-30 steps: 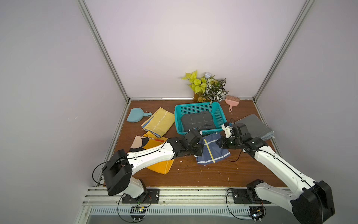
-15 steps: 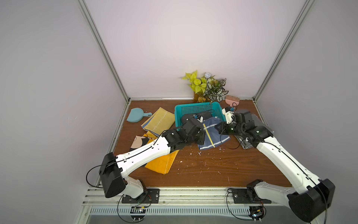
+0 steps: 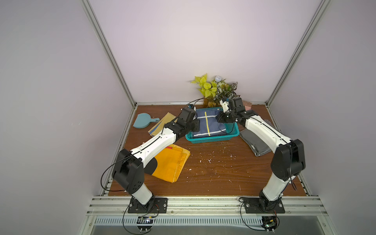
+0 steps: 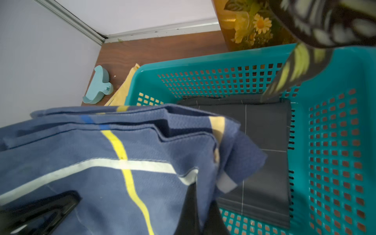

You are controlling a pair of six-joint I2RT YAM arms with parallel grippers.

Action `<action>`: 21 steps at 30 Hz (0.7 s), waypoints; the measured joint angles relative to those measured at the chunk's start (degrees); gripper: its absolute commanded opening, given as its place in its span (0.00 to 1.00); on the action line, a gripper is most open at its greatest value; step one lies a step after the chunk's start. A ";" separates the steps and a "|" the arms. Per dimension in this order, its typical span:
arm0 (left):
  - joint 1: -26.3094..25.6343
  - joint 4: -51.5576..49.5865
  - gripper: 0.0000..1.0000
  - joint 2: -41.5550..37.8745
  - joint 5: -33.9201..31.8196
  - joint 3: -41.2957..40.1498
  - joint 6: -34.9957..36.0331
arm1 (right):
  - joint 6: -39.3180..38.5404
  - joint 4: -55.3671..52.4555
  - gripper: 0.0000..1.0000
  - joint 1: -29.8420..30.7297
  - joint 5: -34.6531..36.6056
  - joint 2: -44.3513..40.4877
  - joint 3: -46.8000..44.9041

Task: Put the folded pillowcase in the basket
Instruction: Place the pillowcase in the basket.

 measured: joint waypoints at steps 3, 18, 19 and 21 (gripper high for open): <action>2.54 2.01 0.00 3.26 1.95 0.00 1.09 | -0.42 -0.07 0.00 -0.17 0.24 4.31 2.93; 5.77 8.11 0.68 12.09 6.99 0.00 2.34 | -1.44 -0.15 0.40 -2.03 3.52 10.43 6.60; 5.84 8.24 0.72 12.09 6.91 0.00 2.32 | -1.44 -0.22 0.44 -2.16 3.93 10.43 6.60; 5.90 8.50 0.73 11.69 6.43 0.00 2.36 | -1.42 -0.11 0.53 -2.40 4.37 10.36 6.60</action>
